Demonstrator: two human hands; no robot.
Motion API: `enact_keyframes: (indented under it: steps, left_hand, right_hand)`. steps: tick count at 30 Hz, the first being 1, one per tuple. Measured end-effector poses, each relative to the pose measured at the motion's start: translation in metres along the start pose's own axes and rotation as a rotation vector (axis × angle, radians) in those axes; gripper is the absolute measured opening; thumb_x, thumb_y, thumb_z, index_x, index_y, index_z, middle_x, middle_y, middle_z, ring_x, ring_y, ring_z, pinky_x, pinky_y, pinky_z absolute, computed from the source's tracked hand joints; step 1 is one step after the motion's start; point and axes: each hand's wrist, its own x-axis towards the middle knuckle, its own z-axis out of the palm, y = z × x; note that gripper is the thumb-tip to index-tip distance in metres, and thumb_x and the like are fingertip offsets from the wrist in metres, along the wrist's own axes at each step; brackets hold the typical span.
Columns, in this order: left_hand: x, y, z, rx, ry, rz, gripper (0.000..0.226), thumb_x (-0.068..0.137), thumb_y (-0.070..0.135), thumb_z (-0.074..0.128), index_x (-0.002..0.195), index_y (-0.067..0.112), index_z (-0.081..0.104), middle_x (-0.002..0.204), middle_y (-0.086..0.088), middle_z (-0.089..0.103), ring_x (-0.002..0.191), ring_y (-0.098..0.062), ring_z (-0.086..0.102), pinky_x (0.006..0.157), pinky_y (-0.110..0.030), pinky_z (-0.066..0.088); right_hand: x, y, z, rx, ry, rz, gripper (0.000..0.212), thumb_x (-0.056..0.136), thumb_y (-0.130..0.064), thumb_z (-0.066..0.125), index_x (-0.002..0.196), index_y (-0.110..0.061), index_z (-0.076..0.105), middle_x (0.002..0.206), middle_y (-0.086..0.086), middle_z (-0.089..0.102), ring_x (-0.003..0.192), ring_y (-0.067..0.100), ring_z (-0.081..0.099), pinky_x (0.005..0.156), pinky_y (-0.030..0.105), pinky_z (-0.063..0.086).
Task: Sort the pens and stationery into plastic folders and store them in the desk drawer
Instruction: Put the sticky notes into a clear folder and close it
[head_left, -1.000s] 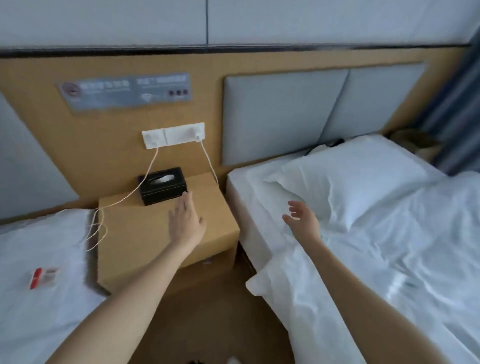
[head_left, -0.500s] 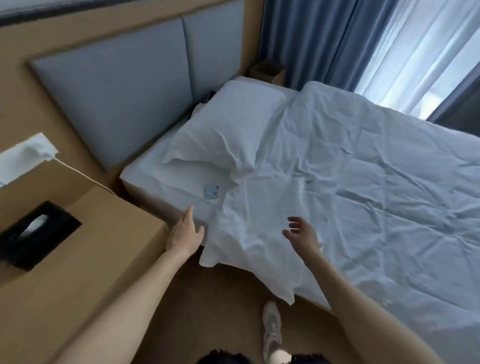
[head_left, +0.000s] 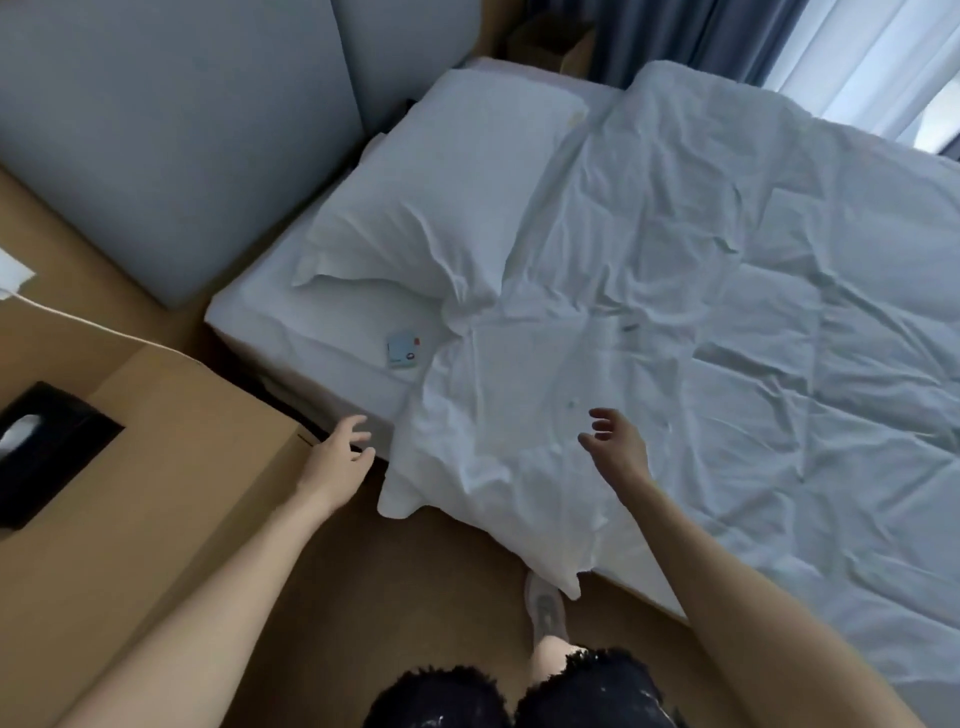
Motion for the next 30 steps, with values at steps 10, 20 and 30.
enact_keyframes:
  steps: [10, 20, 30]
  left_hand:
    - [0.100, 0.073, 0.107, -0.157, -0.087, -0.152, 0.047, 0.097, 0.017, 0.048, 0.142, 0.015, 0.035, 0.144, -0.003, 0.043, 0.127, -0.019, 0.045, 0.098, -0.026, 0.035]
    - [0.141, 0.069, 0.178, -0.301, -0.180, -0.346, 0.068, 0.095, 0.020, 0.053, 0.150, 0.015, 0.013, 0.151, -0.009, 0.030, 0.137, -0.023, 0.033, 0.107, -0.034, 0.035]
    - [0.129, 0.071, 0.161, -0.434, -0.046, -0.250, 0.007, 0.095, 0.007, 0.053, 0.100, 0.008, 0.056, 0.095, -0.001, 0.058, 0.070, -0.010, 0.063, 0.057, -0.016, 0.050]
  right_hand:
    - [0.122, 0.017, -0.032, -0.096, -0.019, 0.066, 0.051, 0.084, -0.012, 0.067, 0.132, -0.011, 0.047, 0.124, 0.013, 0.055, 0.112, 0.026, 0.053, 0.091, 0.036, 0.044]
    - [0.169, 0.057, -0.011, -0.396, 0.104, 0.167, 0.079, 0.078, -0.027, 0.074, 0.141, -0.007, 0.033, 0.145, 0.017, 0.033, 0.131, 0.037, 0.035, 0.106, 0.049, 0.031]
    - [0.174, 0.059, -0.016, -0.433, 0.140, 0.297, 0.080, 0.077, -0.033, 0.075, 0.139, -0.008, 0.031, 0.145, 0.019, 0.028, 0.130, 0.041, 0.033, 0.103, 0.057, 0.030]
